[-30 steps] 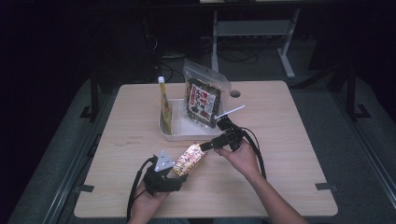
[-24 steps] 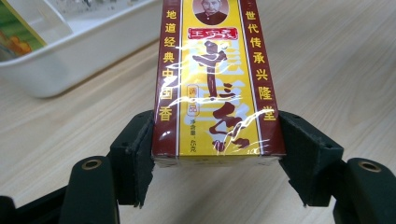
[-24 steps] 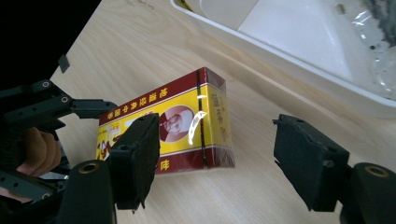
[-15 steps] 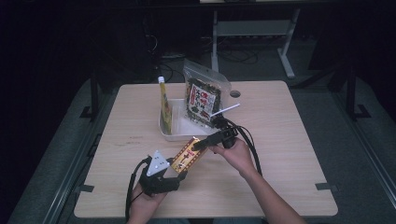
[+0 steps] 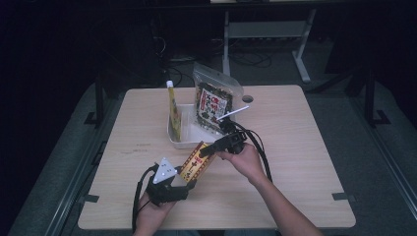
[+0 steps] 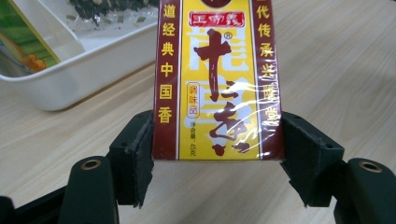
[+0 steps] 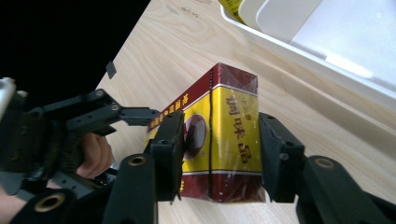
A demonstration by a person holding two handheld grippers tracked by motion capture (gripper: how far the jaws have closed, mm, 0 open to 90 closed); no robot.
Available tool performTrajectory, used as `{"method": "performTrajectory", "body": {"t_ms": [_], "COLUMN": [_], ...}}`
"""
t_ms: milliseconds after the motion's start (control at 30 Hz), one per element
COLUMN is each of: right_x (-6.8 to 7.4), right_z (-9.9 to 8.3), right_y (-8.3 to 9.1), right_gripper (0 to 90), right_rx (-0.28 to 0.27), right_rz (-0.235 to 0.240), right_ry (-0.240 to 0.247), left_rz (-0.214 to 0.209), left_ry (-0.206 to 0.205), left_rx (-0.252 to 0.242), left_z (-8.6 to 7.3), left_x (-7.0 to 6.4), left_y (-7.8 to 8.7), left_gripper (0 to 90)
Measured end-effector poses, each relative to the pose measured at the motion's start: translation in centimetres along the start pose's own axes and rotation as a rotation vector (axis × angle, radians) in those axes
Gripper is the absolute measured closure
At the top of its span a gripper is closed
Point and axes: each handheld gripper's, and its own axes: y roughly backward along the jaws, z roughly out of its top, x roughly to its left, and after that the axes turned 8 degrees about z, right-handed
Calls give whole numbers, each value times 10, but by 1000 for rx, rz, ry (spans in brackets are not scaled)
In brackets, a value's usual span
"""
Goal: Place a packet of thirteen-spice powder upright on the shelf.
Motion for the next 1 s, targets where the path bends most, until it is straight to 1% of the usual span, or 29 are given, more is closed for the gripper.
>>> {"method": "performTrajectory", "body": {"t_ms": [67, 100, 200, 233, 267, 300, 333, 367, 400, 467, 500, 533, 567, 600, 633, 667, 700, 733, 833, 933, 1000], "right_x": [2, 3, 10, 10, 17, 17, 23, 23, 29, 33, 36, 38, 38, 42, 43, 44, 44, 46, 50, 54, 57], "right_z": [1, 1, 4, 4, 6, 6, 9, 9, 12, 14, 15, 16, 16, 18, 20, 21, 21, 24, 28, 33, 36], "right_y": [1, 1, 2, 2, 2, 2, 1, 1, 1, 1, 1, 1, 1, 3, 4, 5, 5, 8, 10, 12, 13], "right_gripper": [597, 617, 673, 673, 681, 681, 683, 683, 684, 685, 685, 685, 685, 686, 686, 686, 686, 685, 685, 685, 685], "right_rx": [-6, -6, -8, -8, 1, 1, 8, 8, 10, 10, 8, 5, 5, -8, -16, -27, -27, -54, -72, -92, -99], "right_rz": [7, 12, 36, 36, 18, 18, -6, -6, -28, -51, -70, -98, -98, -155, -171, -182, -182, -205, -242, -271, -281], "right_ry": [-5, -7, -11, -11, 7, 7, 19, 19, 30, 38, 45, 54, 54, 68, 68, 68, 68, 67, 65, 78, 81], "left_rz": [-4, -1, 3, 3, 5, 5, 4, 4, 10, 17, 18, 20, 20, 25, 25, 29, 29, 38, 46, 50, 56], "left_ry": [7, 0, 3, 3, 5, 5, 8, 8, 17, 17, 22, 22, 22, 27, 27, 35, 35, 42, 49, 53, 52], "left_rx": [12, 21, 31, 31, 36, 36, 31, 31, 21, 25, 26, 25, 25, 21, 21, 18, 18, 14, 13, 13, 13], "left_z": [-1, -2, -4, -4, -3, -3, -3, -3, -3, -3, -3, -4, -4, -5, -5, -5, -5, -5, -5, -6, -6], "left_x": [1, 1, 1, 1, 1, 1, 3, 3, 3, 4, 5, 6, 6, 8, 8, 10, 10, 12, 14, 16, 18], "left_y": [-2, -3, -8, -8, -8, -8, -9, -9, -9, -8, -8, -8, -8, -6, -6, -5, -5, -4, -3, -2, -1], "left_gripper": [322, 321, 319, 319, 318, 318, 317, 317, 315, 309, 300, 294, 294, 295, 295, 290, 283, 280, 278, 276, 275]}}
